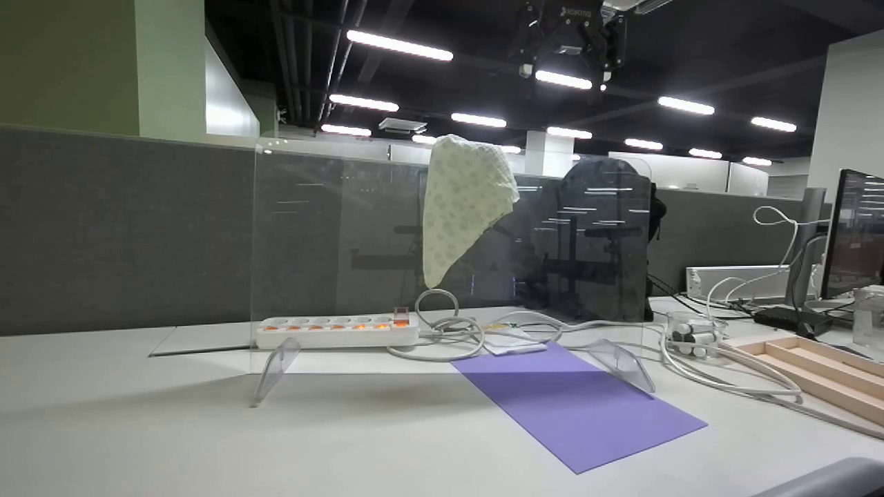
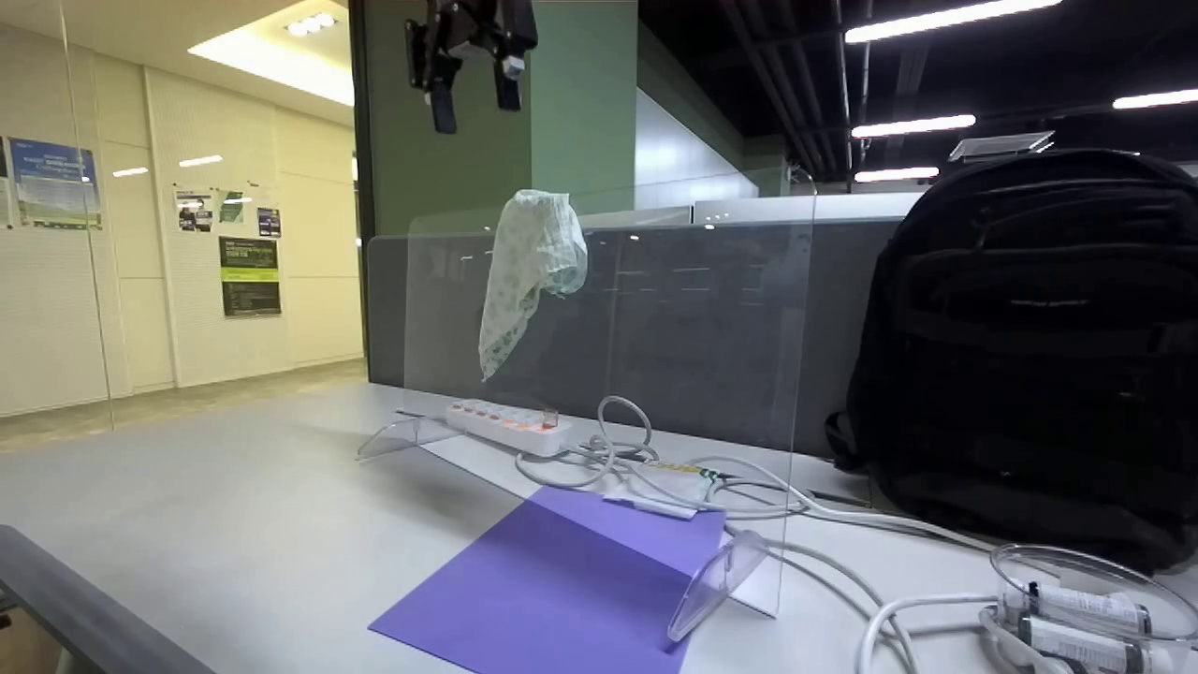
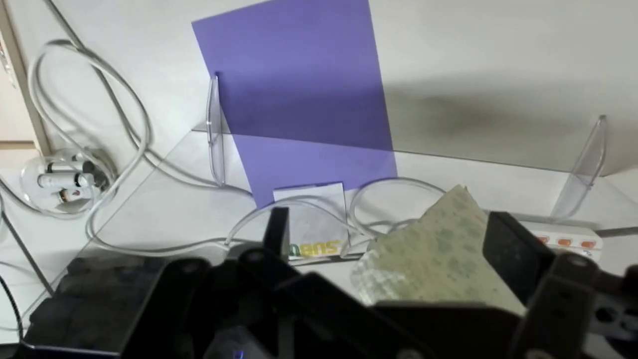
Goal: Remove the white cloth from the glass panel
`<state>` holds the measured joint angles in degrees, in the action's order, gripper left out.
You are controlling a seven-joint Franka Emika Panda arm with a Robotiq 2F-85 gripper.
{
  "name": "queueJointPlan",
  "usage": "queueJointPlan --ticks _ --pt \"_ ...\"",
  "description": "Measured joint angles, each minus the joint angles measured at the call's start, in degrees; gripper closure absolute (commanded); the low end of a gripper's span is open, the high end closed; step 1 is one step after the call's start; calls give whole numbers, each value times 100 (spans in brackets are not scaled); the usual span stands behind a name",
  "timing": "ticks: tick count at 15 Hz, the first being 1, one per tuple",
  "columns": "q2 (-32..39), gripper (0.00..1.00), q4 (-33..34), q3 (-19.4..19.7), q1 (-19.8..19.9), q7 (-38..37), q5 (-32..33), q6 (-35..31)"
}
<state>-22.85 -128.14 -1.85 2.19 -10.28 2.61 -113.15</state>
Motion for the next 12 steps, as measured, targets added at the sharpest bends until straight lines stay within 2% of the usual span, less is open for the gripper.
queueJointPlan --ticks 8,12 --pt "743 0 -69 25 0 329 23 -1024" --pt "923 0 -39 50 -3 357 21 -1129"
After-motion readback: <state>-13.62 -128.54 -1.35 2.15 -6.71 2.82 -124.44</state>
